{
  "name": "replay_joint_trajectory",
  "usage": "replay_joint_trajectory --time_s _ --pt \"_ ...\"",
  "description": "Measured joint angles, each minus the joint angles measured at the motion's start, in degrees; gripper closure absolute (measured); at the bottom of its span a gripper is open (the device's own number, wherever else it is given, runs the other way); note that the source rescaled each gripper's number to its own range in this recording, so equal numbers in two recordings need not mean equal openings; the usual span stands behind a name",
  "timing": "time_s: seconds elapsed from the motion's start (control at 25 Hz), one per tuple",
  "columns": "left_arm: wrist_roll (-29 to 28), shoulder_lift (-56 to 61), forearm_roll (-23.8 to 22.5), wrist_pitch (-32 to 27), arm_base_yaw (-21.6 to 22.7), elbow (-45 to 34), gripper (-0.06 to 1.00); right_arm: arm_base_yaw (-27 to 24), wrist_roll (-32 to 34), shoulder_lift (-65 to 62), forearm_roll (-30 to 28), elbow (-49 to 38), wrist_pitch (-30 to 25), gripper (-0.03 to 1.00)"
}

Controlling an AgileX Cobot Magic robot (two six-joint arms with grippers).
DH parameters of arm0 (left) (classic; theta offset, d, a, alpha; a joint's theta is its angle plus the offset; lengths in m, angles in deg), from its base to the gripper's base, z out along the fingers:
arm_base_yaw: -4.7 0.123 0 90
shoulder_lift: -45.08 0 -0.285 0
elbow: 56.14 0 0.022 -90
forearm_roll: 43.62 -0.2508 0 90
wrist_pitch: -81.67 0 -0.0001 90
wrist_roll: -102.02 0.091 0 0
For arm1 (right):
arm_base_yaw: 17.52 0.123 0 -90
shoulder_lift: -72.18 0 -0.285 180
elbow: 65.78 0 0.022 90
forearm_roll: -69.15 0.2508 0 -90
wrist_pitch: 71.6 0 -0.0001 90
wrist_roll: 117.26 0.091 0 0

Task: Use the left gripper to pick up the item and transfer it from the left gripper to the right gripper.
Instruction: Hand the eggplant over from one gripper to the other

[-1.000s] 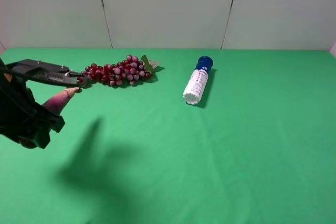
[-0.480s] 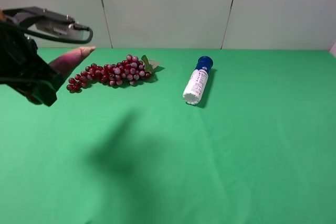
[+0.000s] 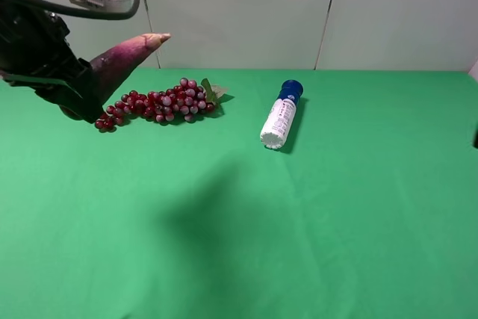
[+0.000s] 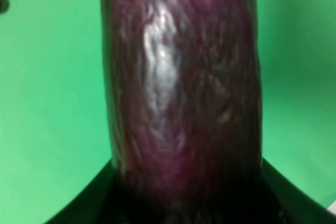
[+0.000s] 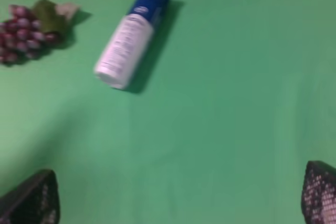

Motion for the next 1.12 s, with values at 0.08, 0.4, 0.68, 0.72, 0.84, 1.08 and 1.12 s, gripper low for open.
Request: replay_joint_trajectory --time_s 0.08,0.4,0.68,0.72,0.84,1.08,1.12 --pt "1.8 -0.1 1.7 0.3 0.0 0.0 0.94 0.0 -3.3 3.5 4.3 0.1 1.8 -0.03" --pt "5.1 -0.1 5.1 1.7 -0.3 0.0 0.94 0.0 -17.6 14.7 22.5 0.1 5.6 -0.03" --pt "7.3 -0.1 4.5 5.0 -5.1 0.0 0.94 0.0 -26.5 20.4 33.8 0.1 5.8 -0.03" --pt "7.3 -0.1 4.4 5.3 -5.7 0.0 0.94 0.0 -27.2 20.9 34.9 0.1 5.8 -0.03" --pt "7.4 -0.1 4.2 6.4 -7.0 0.0 0.94 0.0 -29.0 22.0 37.3 0.1 5.9 -0.03" --pt "8.5 -3.4 4.2 5.8 -8.6 1.7 0.94 0.0 -31.1 22.4 40.0 0.1 5.9 -0.03" --pt "9.3 -4.9 4.2 5.3 -9.0 2.3 0.94 0.0 -31.1 22.4 40.2 0.1 5.9 -0.03"
